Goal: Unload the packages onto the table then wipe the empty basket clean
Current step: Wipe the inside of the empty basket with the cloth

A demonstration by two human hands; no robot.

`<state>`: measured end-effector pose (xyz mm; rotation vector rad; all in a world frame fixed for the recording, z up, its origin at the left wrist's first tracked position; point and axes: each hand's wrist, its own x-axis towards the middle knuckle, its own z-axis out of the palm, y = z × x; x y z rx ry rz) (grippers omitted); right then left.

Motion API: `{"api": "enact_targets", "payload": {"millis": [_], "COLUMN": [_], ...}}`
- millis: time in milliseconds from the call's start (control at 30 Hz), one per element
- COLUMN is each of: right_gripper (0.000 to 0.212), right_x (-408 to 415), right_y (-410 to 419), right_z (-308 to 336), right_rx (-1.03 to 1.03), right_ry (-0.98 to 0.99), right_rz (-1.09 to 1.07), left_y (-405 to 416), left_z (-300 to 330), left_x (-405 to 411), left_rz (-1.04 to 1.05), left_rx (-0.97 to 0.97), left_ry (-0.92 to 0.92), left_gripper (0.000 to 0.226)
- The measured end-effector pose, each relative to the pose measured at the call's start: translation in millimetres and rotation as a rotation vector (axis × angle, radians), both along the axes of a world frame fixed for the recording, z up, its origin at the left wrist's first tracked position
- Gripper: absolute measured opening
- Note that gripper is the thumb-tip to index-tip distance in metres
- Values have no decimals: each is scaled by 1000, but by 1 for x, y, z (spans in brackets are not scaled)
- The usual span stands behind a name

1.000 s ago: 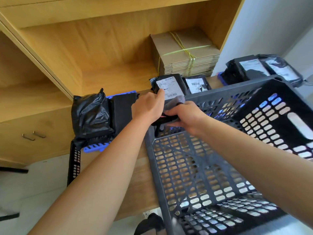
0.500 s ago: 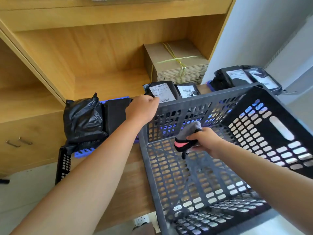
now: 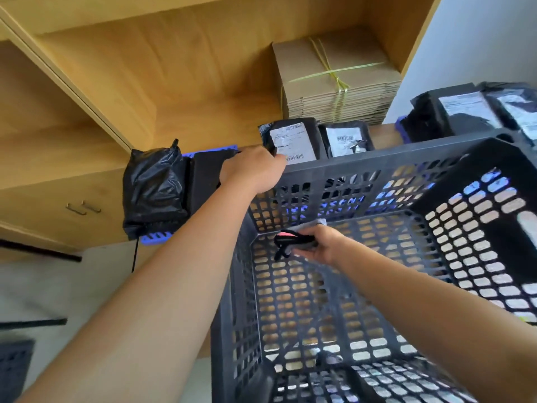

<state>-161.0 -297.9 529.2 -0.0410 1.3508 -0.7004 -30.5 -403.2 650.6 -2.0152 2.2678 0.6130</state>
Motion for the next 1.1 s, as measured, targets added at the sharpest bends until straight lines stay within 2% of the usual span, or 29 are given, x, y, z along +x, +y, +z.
{"api": "enact_targets", "payload": {"millis": [200,433,600,733,900,1033,1100], "right_gripper": [23,17,24,21,21,21,19], "right_x": [-2,-2,-6,-12,-27,-29,-22], "right_y": [-25,-40,-34,-31,-29,-28,-26], "right_z": [-27,-35,-22,20,79,112,118], "right_rx": [73,134,-21,-136,-317,-384,-409], "right_ry": [-81,13,11,-33,44,129,174], "right_rz": [-52,97,68,98,172,250,289], "left_y": [-3,-1,0,-1,3,1,1], "left_z": [-5,-1,1,7,16,23,26], "left_x": [-1,-3,-5,-7,-11,-15,-16], "left_rz": [-9,-76,-42,45,103,99,135], "left_rx": [-4,-34,31,138,216,374,414], "left_ry": [-56,-164,-146,-84,-47,97,186], "left_gripper": [43,32,39,38,41,37,27]}}
